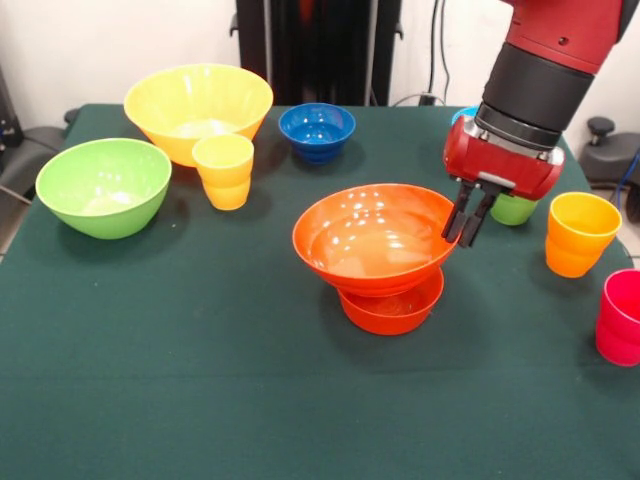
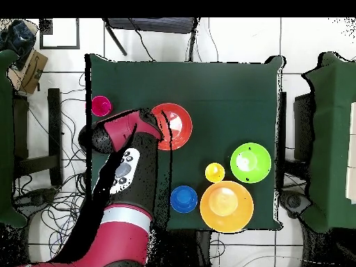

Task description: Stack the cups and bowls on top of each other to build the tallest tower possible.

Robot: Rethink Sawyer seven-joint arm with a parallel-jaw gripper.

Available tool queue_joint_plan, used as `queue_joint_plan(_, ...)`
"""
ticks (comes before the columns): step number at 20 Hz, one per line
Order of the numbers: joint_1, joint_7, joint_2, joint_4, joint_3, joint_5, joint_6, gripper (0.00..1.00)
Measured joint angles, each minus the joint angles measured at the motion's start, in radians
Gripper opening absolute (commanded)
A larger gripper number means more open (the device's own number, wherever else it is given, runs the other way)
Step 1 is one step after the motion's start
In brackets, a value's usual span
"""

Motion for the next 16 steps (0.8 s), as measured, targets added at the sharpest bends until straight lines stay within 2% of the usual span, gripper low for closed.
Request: queue_joint_plan(16,0.000,0.000,-0.004,-0.014,0.000,0.000,0.082,0.00)
